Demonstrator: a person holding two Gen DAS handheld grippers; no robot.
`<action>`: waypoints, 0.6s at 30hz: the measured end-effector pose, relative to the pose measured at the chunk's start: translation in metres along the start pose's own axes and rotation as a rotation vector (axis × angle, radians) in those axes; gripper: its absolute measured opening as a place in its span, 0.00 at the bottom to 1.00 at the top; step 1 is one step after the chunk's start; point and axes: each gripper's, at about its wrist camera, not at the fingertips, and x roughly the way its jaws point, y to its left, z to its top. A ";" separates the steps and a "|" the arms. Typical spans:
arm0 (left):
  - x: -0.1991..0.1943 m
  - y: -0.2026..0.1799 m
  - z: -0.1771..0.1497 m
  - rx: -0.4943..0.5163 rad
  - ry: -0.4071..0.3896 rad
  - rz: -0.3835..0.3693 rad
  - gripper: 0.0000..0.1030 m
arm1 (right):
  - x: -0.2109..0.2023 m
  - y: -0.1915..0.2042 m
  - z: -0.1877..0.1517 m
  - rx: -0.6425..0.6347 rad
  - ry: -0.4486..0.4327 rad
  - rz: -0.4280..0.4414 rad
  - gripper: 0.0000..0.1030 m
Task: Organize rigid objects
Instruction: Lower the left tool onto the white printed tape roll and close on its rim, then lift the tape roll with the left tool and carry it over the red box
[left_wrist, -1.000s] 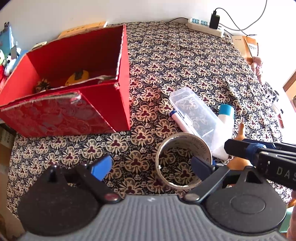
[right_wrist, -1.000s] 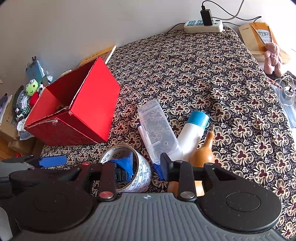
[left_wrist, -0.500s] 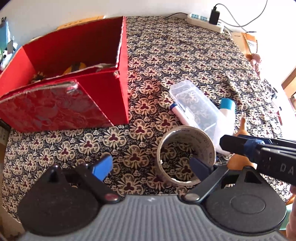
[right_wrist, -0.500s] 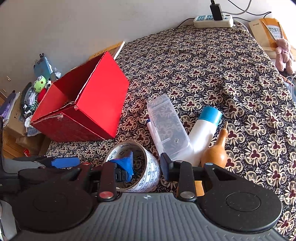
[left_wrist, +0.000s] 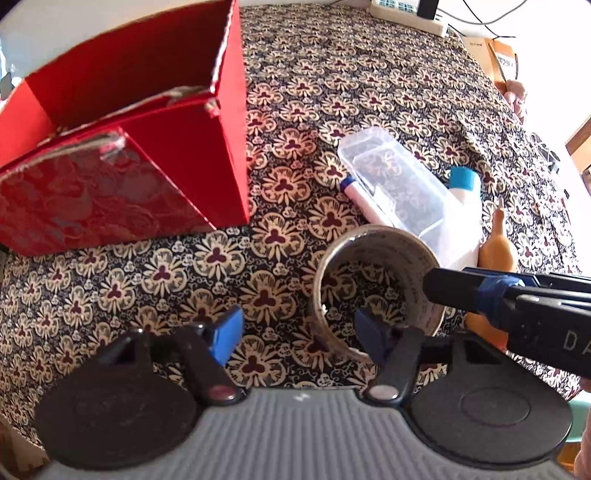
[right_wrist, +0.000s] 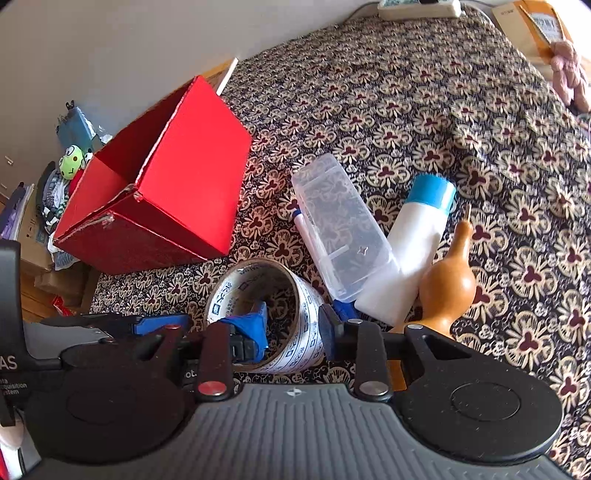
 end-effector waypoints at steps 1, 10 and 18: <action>0.002 0.000 0.000 0.003 0.005 0.001 0.59 | 0.001 -0.001 -0.001 0.008 0.004 0.003 0.11; 0.015 0.000 0.003 0.014 0.034 -0.052 0.29 | 0.016 -0.005 -0.004 0.038 0.028 -0.008 0.05; 0.023 -0.003 0.006 0.026 0.052 -0.071 0.15 | 0.017 -0.006 -0.002 0.029 0.033 -0.009 0.00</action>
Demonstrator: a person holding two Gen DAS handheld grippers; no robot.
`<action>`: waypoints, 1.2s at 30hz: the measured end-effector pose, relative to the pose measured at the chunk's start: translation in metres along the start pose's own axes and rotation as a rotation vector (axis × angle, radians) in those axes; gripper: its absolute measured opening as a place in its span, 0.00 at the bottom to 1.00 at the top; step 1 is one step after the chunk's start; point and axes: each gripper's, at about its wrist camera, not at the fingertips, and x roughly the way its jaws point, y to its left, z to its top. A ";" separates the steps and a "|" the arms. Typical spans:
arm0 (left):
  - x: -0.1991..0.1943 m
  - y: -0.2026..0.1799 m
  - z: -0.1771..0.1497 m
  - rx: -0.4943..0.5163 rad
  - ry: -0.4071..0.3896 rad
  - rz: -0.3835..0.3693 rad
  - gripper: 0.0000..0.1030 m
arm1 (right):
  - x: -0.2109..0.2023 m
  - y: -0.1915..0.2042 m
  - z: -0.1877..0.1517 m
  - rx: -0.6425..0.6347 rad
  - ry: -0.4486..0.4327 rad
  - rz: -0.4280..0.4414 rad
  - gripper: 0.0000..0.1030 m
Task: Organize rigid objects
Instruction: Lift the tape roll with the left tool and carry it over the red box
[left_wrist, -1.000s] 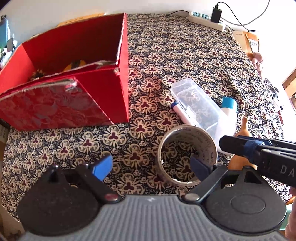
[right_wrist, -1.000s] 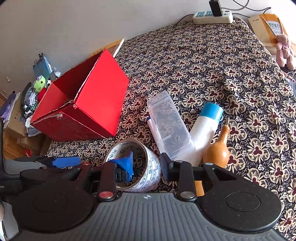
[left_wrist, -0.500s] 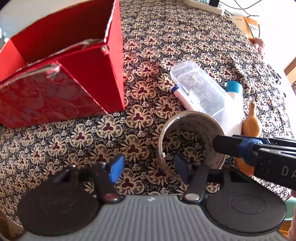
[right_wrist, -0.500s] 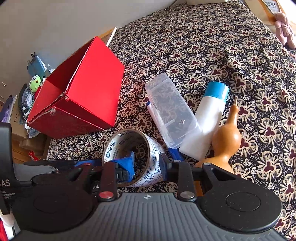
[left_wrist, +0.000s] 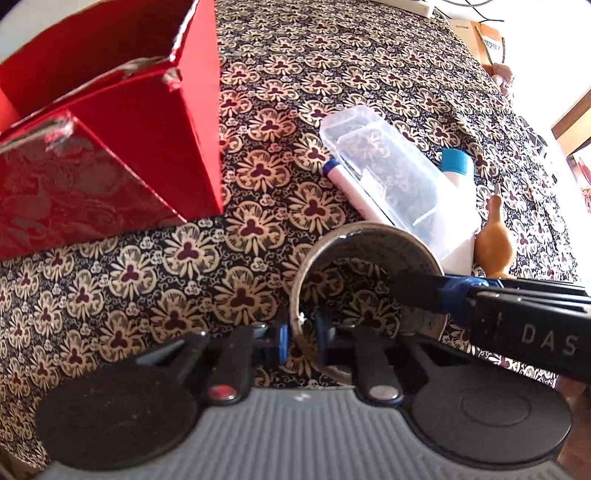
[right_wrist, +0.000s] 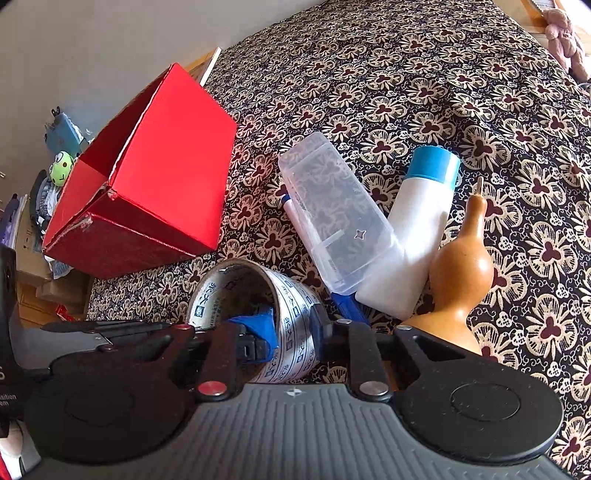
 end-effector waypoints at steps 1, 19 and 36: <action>0.000 0.000 0.000 0.002 0.001 0.002 0.15 | -0.001 0.001 0.000 -0.007 0.003 0.000 0.00; -0.042 -0.016 -0.001 0.029 -0.088 0.081 0.12 | -0.036 0.026 0.014 -0.195 -0.049 0.064 0.00; -0.114 0.028 0.002 -0.060 -0.226 0.157 0.12 | -0.048 0.110 0.044 -0.285 -0.157 0.164 0.00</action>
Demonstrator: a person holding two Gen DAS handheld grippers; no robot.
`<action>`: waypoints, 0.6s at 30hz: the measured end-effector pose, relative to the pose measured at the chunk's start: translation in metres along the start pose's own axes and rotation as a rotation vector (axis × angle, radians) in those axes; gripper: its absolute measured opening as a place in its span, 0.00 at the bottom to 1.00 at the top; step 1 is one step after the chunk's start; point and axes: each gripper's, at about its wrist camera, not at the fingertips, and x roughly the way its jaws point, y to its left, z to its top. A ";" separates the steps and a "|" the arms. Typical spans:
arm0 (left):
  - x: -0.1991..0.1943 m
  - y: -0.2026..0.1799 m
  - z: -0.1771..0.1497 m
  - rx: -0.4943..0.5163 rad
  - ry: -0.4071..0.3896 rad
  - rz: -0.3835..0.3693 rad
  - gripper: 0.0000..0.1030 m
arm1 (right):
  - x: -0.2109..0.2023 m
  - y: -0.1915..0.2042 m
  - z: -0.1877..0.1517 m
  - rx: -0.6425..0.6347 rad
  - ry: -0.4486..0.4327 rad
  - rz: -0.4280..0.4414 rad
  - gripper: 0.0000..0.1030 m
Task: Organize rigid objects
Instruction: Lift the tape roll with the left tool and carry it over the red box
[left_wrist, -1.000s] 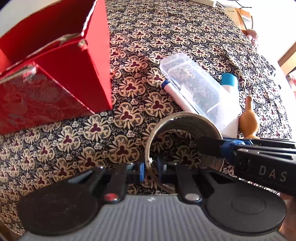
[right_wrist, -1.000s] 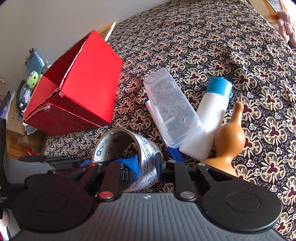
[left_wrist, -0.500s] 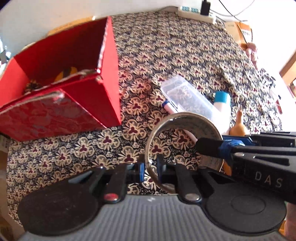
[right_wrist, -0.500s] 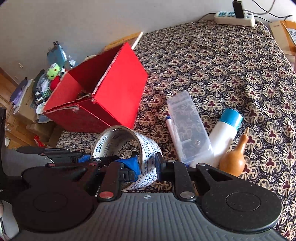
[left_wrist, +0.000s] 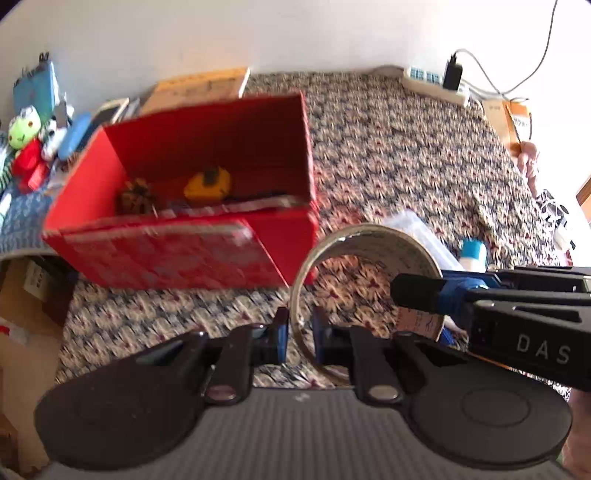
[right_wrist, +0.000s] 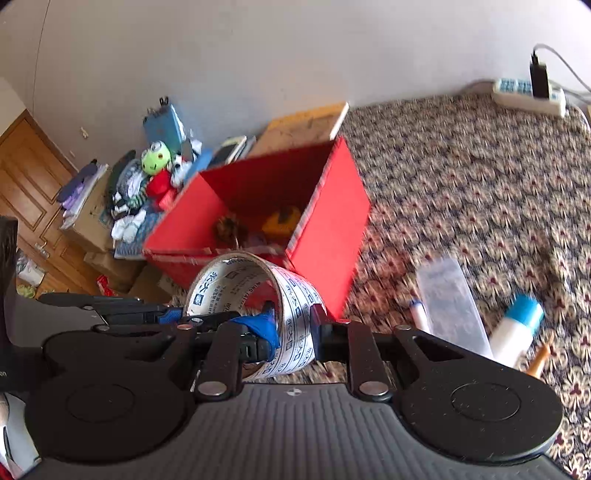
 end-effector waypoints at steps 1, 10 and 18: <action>-0.003 0.005 0.005 0.011 -0.014 -0.001 0.12 | 0.001 0.005 0.005 0.001 -0.012 -0.005 0.00; -0.022 0.055 0.059 0.096 -0.122 -0.040 0.11 | 0.022 0.042 0.053 0.010 -0.125 -0.033 0.00; -0.011 0.101 0.100 0.143 -0.160 -0.046 0.11 | 0.071 0.062 0.078 0.031 -0.136 -0.046 0.00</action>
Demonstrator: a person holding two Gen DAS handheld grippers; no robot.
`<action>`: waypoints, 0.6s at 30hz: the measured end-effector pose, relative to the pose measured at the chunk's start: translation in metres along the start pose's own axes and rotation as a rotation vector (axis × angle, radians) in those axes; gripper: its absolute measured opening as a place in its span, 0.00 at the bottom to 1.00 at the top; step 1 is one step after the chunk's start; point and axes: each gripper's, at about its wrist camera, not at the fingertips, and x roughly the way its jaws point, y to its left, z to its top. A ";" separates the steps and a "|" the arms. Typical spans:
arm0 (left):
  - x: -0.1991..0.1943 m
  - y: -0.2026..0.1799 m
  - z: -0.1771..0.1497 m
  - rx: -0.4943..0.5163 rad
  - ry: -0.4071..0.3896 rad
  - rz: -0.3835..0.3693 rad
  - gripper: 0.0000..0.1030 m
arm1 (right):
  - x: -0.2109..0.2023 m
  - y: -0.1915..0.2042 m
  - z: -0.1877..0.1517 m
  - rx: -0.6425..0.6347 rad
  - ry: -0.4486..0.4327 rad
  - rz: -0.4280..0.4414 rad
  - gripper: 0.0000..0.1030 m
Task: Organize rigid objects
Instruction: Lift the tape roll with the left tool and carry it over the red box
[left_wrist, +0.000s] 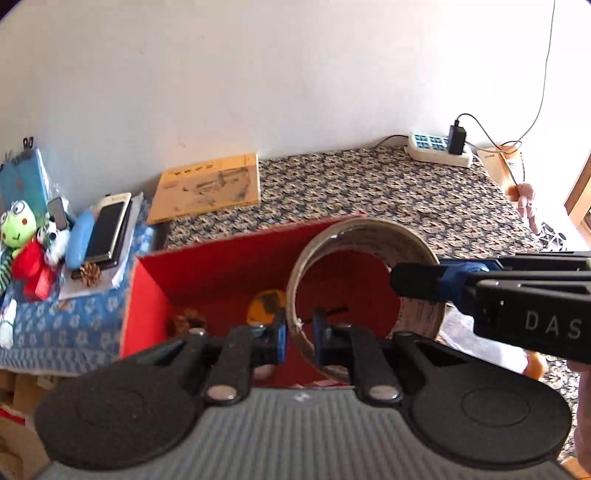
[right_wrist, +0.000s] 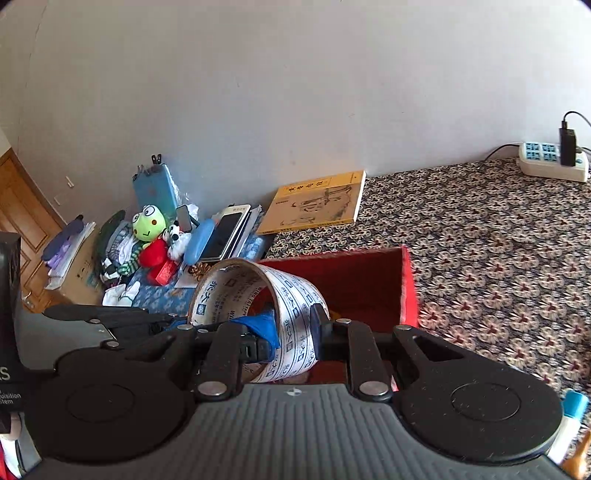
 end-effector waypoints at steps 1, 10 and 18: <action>0.003 0.006 0.003 0.003 0.002 0.001 0.11 | 0.007 0.001 0.001 0.005 0.005 -0.001 0.00; 0.049 0.051 0.012 0.017 0.047 0.030 0.11 | 0.070 0.004 0.001 0.053 0.081 -0.012 0.00; 0.100 0.074 0.004 0.020 0.133 0.050 0.11 | 0.112 0.003 -0.005 0.061 0.165 -0.050 0.00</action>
